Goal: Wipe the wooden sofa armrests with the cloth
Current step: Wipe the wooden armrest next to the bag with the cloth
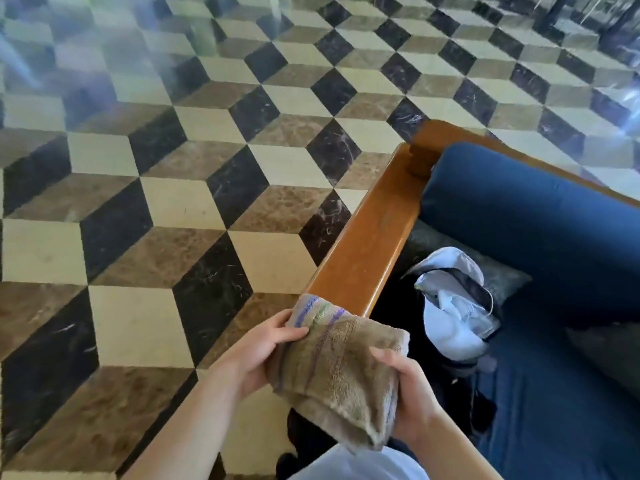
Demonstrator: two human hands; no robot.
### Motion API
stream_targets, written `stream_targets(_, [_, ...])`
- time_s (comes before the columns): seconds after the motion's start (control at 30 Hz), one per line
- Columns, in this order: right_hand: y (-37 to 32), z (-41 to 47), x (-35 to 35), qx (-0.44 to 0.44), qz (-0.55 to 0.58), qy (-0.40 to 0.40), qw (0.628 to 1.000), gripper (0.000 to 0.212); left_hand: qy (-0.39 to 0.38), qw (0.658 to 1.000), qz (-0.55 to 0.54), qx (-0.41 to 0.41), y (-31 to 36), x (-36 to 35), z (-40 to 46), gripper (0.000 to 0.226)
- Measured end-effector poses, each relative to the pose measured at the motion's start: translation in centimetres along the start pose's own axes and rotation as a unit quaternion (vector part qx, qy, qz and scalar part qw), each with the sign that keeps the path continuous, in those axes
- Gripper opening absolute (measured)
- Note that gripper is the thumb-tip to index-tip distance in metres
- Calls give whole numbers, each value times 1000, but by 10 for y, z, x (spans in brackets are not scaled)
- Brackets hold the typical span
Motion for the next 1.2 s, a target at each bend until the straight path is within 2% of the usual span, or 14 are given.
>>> stream_targets(0.07, [0,26,10,-20,15,40,999,59,17,999,35,21,23,5,25,37])
stream_targets(0.13, [4,50,21,-75,17,92,993,66,52,996,54,52,37,16,46,36])
stream_targets(0.23, [1,81,24,-107,26,153,982,63,61,986,98,122,50,23,66,36])
stream_targets(0.33, [-10,108,20,-93,72,193,974,55,98,980,116,126,78,37,84,37])
stream_targets(0.47, [-21,123,13,-36,120,245,961,37,69,979,157,109,124,31,108,30])
stream_targets(0.53, [-20,130,19,14,156,314,936,38,51,974,196,101,146,25,117,30])
stream_targets(0.67, [-20,153,4,85,227,377,894,42,6,944,302,131,183,23,141,31])
stream_targets(0.83, [2,175,-39,206,330,478,787,45,-33,905,396,153,218,44,166,19])
stream_targets(0.97, [31,190,-67,212,374,504,749,42,-46,881,437,173,235,60,174,19])
stream_targets(1.07, [41,202,-88,227,417,502,723,39,-57,847,493,192,240,66,182,23])
stream_targets(1.2, [50,210,-85,286,483,493,665,38,-62,811,546,200,232,53,190,21])
Point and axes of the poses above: each hand's wrist, its own z-axis towards the middle knuckle, its own x-axis out of the back of the hand, y = z × x, the point moved 6 cm from there along z, towards the middle knuckle, and after that the axes turned 10 degrees about x, right-handed, at the moved point
